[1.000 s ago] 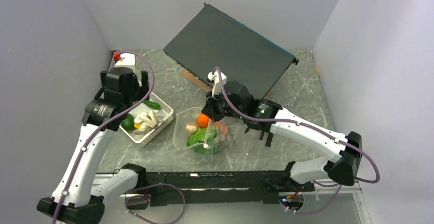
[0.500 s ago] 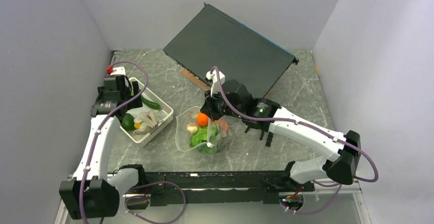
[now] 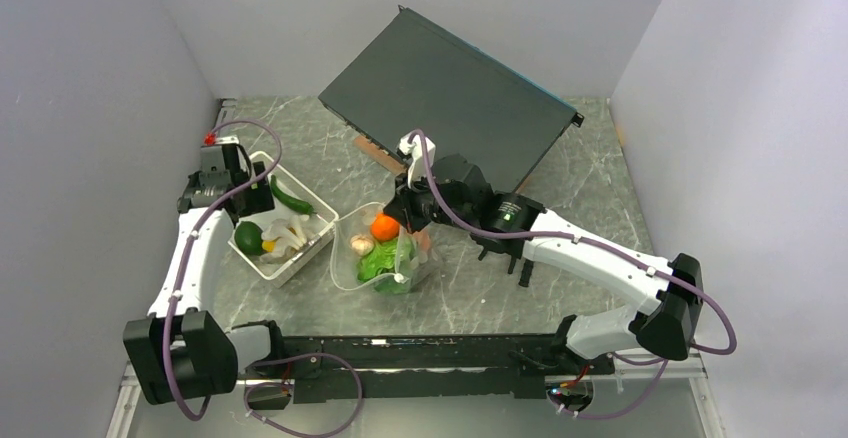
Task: Place the food in the zip-top bag and seal the zipper
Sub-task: Pick up the fake fruit from the bin.
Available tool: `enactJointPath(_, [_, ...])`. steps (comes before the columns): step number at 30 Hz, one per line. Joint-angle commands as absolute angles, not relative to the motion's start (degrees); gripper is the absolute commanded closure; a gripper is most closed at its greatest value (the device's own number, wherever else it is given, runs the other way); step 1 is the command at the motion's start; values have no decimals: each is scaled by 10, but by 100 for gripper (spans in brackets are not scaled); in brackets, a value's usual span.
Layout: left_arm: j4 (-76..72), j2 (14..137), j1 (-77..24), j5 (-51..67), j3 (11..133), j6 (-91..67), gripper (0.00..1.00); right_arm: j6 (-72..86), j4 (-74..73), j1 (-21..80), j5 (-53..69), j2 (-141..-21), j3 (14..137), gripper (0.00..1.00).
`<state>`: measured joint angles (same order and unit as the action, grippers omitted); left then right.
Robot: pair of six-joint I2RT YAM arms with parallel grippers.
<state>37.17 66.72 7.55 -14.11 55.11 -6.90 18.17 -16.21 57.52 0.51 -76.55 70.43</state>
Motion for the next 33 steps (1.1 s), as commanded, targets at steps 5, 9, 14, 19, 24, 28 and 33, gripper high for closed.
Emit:
enactJointPath(5, [379, 727, 95, -142, 572, -79, 0, 133, -114, 575, -46, -732, 692, 100])
enactJointPath(9, [384, 751, 101, -154, 578, -85, 0, 123, -96, 574, -71, -708, 664, 100])
enactJointPath(14, [410, 800, 110, -160, 590, -85, 8, 124, -94, 574, -65, -707, 654, 100])
enactJointPath(19, [420, 837, 112, -156, 603, -84, 19, 126, -86, 575, -63, -695, 645, 100])
enactJointPath(24, [434, 843, 111, -159, 595, -88, 15, 123, -89, 576, -76, -689, 646, 100])
enactJointPath(28, [435, 839, 107, -151, 584, -93, 14, 122, -85, 576, -74, -684, 648, 100])
enactJointPath(33, [452, 885, 106, -132, 603, -87, 37, 123, -78, 576, -82, -681, 641, 100])
